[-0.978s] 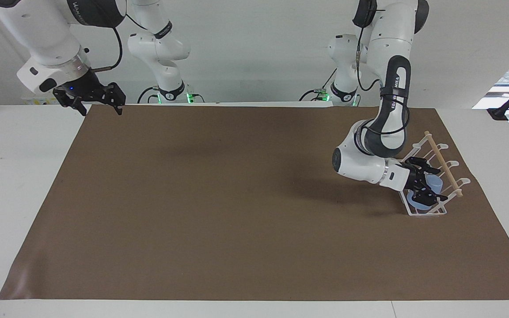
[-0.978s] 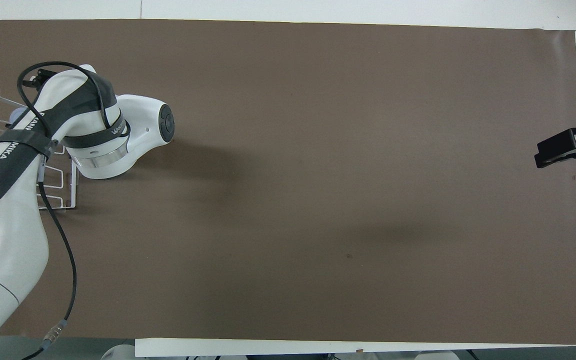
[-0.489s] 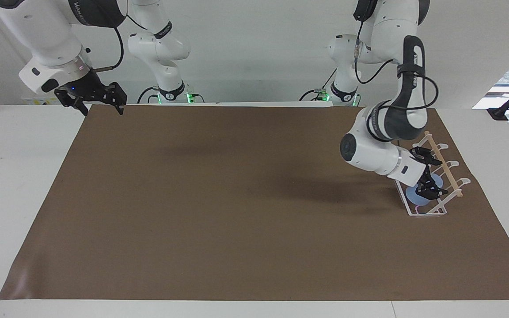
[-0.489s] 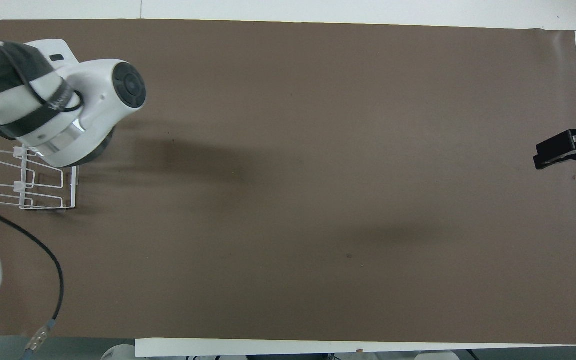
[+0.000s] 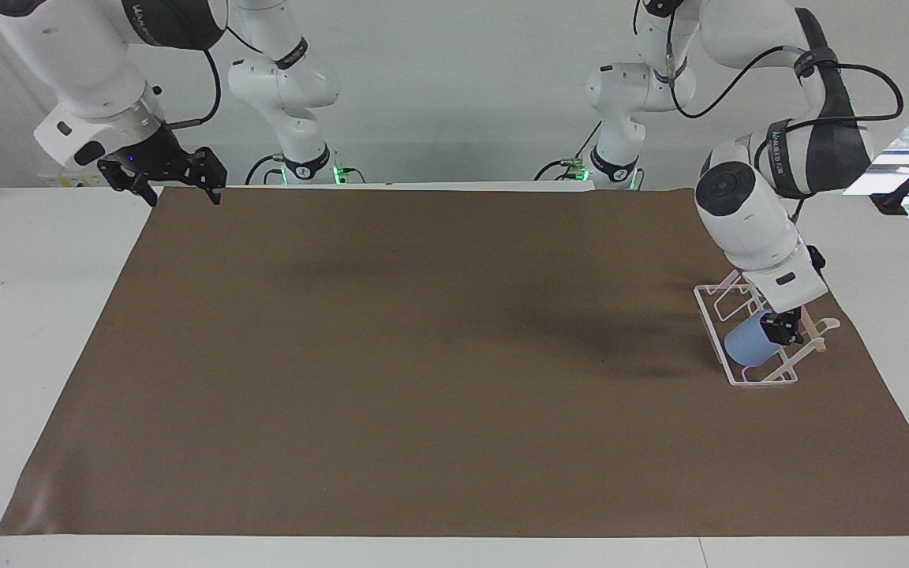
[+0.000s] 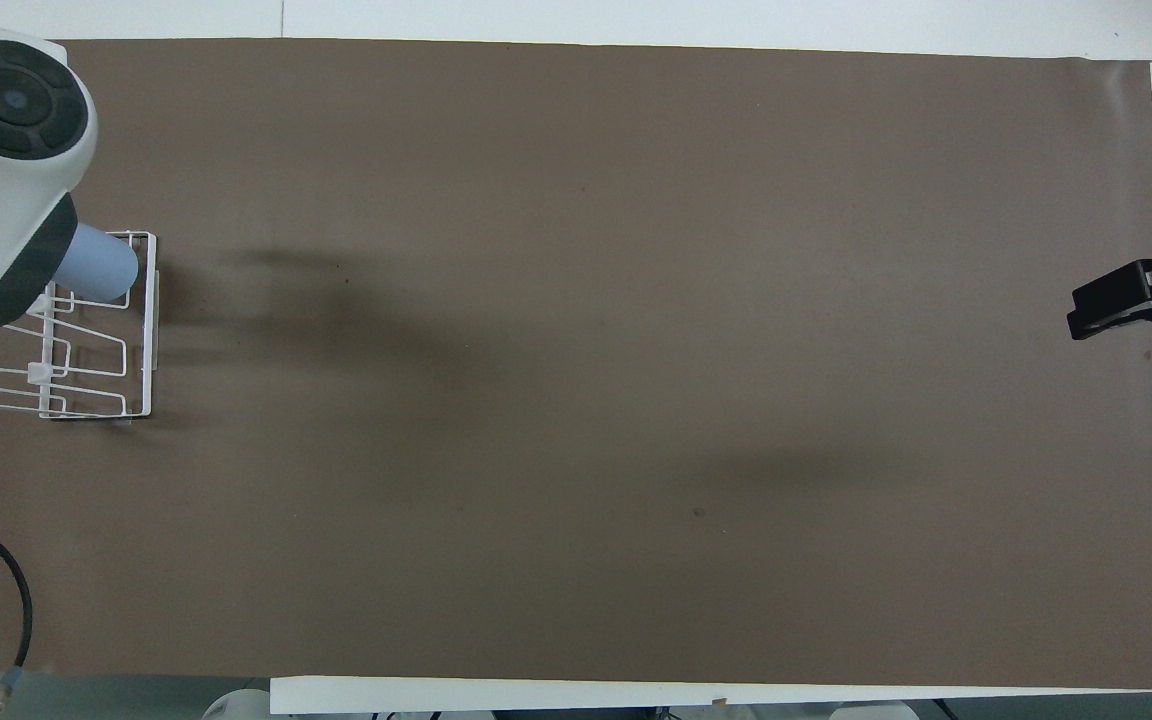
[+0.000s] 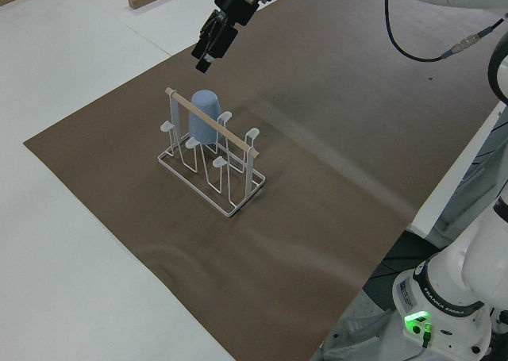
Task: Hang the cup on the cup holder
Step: 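Release the cup and draw the left gripper back from the rack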
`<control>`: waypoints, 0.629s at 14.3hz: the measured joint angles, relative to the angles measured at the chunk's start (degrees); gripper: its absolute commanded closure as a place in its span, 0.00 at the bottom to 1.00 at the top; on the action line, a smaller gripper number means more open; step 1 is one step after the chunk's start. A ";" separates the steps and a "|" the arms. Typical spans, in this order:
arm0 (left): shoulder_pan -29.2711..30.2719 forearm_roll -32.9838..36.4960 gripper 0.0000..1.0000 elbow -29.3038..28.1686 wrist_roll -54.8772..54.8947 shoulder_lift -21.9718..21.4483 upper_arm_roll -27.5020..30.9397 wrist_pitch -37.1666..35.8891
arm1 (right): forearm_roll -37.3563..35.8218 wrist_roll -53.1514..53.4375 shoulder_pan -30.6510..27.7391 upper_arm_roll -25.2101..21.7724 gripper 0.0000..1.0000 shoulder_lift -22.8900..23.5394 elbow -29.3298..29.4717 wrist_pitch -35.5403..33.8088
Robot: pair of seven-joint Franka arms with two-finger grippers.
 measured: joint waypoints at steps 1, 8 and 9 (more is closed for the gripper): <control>0.15 -6.09 0.00 1.21 5.50 -0.69 0.15 -0.05 | 0.00 0.00 0.00 0.00 0.01 0.00 0.00 0.00; 6.30 -31.65 0.00 2.61 42.31 -11.59 0.93 -15.11 | 0.00 0.00 0.00 0.00 0.01 0.00 -0.01 0.00; 6.73 -33.79 0.00 2.61 44.60 -12.58 0.96 -16.80 | 0.00 0.00 0.00 0.00 0.01 0.00 -0.01 0.00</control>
